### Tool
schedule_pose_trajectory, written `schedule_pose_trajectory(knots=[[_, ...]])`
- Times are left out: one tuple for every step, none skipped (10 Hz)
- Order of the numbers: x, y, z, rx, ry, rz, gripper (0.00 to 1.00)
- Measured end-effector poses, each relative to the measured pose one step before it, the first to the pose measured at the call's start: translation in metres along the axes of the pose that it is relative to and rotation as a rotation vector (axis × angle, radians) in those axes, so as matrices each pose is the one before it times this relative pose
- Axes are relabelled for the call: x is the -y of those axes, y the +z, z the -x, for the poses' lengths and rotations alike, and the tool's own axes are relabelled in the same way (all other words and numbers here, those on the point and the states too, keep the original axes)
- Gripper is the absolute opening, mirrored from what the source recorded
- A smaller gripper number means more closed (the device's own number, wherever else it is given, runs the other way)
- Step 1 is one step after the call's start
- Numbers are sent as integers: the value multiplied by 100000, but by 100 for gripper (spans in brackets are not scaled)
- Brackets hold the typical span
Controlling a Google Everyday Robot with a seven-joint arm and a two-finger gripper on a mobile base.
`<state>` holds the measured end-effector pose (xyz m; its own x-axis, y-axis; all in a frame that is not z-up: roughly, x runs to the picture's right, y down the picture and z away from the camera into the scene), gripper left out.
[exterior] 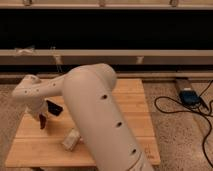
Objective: Place the pepper on the white sponge
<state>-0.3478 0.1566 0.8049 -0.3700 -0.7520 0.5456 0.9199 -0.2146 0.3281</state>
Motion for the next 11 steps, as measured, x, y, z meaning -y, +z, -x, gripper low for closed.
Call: schedule_pose_trajectory(knots=[[-1763, -1408, 1582, -532, 1175, -1049, 0], [-1769, -1013, 1489, -329, 1495, -586, 0], [-1848, -613, 1426, 31, 1893, -382, 0], [-1501, -422, 1071, 67, 1713, -331, 0], [-2113, -444, 1437, 196, 2410, -345, 0], [-1842, -246, 1193, 293, 2084, -256, 0], [-1644, 114, 1065, 595, 1736, -144, 0], [-1398, 407, 855, 667, 1163, 193, 0], [-1185, 795, 781, 1235, 905, 279, 0], [-705, 748, 467, 1006, -123, 399, 0], [-231, 397, 449, 875, -903, 588, 0]])
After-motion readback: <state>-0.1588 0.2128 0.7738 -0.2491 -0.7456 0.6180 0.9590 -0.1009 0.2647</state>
